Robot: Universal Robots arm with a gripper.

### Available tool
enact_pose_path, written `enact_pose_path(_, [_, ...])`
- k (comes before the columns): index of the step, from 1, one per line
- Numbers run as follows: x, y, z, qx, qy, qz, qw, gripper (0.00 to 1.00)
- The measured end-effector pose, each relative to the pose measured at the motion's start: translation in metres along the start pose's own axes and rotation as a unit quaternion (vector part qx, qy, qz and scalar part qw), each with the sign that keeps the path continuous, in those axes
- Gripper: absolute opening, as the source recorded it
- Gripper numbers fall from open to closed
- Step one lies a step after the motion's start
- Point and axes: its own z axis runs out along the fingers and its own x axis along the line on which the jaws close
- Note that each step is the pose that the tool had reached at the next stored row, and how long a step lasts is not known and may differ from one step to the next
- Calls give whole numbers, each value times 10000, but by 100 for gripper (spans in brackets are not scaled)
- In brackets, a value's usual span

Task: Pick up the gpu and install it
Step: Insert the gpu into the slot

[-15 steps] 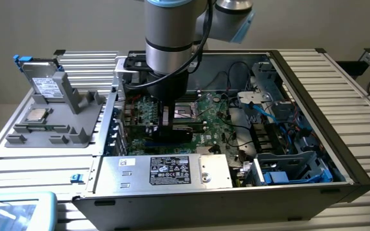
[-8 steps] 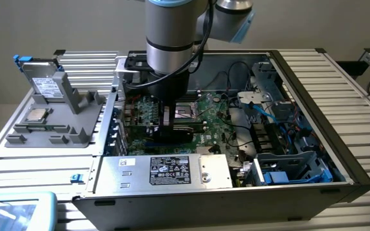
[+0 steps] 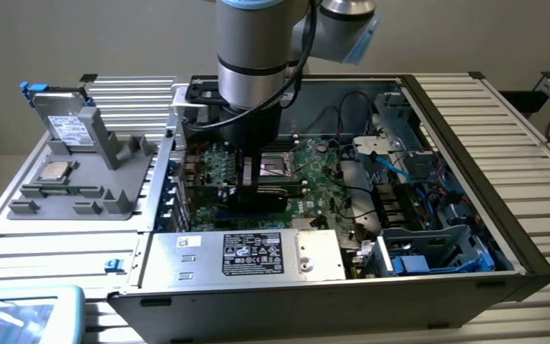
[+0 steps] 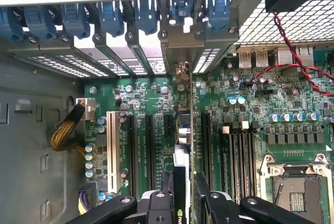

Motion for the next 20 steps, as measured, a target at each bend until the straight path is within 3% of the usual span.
enact_pose_path(8, [-19,25,21,0,-1,15,10000,27])
enact_pose_path(13, [-31,29,6,5,71,19,10000,27])
enact_pose_path(20, [-23,48,4,7,76,20,10000,27])
